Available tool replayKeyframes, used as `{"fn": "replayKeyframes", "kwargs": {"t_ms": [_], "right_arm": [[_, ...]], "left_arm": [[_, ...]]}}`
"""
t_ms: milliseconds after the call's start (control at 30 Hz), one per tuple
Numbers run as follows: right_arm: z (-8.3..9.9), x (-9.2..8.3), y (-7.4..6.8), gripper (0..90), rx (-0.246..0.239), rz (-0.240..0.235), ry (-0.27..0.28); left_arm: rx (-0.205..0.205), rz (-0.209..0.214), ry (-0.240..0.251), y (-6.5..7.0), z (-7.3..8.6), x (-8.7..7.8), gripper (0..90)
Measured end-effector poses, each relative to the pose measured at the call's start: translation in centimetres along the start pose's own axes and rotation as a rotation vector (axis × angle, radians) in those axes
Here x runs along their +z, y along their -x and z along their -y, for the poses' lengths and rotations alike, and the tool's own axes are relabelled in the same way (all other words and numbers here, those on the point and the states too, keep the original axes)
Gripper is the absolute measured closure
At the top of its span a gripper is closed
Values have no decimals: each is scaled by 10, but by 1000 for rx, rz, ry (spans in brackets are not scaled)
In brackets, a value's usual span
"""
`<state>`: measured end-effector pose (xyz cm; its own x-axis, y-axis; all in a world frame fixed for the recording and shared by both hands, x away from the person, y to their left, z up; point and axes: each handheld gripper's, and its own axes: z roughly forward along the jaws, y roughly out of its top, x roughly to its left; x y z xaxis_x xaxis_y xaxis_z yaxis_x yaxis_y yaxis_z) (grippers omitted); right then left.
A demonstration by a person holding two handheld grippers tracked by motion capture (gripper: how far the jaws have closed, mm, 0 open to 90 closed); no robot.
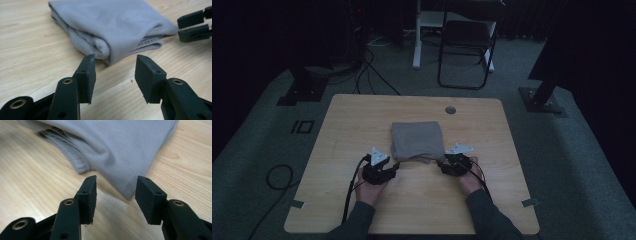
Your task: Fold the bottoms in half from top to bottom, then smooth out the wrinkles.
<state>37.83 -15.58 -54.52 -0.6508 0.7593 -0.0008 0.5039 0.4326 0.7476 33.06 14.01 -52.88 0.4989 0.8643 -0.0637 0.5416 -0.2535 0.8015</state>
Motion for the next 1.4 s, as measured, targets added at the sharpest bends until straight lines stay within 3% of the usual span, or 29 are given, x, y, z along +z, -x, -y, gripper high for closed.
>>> {"fn": "replayKeyframes", "kwargs": {"t_ms": [167, 200, 233, 300, 333, 433, 533, 633, 733, 833, 1100, 1400], "right_arm": [[1, 10, 2, 574, -11, 33, -27], [1, 11, 2, 615, -9, 23, -18], [0, 11, 1, 724, -15, 31, -18], [-1, 11, 0, 827, -26, 40, -22], [-1, 11, 0, 827, -26, 40, -22], [0, 6, 0, 885, -37, 48, -19], [1, 0, 0, 886, -43, 35, -10], [1, -5, -3, 870, -59, 14, -12], [2, -8, -3, 657, -59, -6, -18], [3, -11, 1, 565, -31, -9, -4], [6, -17, 10, 508, 7, -4, 10], [9, -14, 16, 493, 22, 3, 0]], "left_arm": [[24, -35, -40, 6, -3, 23, 533], [37, -50, -50, 7, -5, 30, 533], [40, -58, -53, 7, -6, 33, 604], [34, -62, -46, 6, -8, 35, 751], [34, -62, -46, 6, -8, 35, 807], [44, -68, -44, -2, -9, 31, 848], [20, -73, -37, -11, -9, 26, 848], [6, -72, -54, -15, -7, 26, 810], [0, -80, -93, -18, -3, 26, 709], [-31, -76, -104, -24, -1, 23, 657], [-73, -60, -113, -30, 6, 16, 557], [-68, -64, -123, -30, 13, 16, 522]]}}
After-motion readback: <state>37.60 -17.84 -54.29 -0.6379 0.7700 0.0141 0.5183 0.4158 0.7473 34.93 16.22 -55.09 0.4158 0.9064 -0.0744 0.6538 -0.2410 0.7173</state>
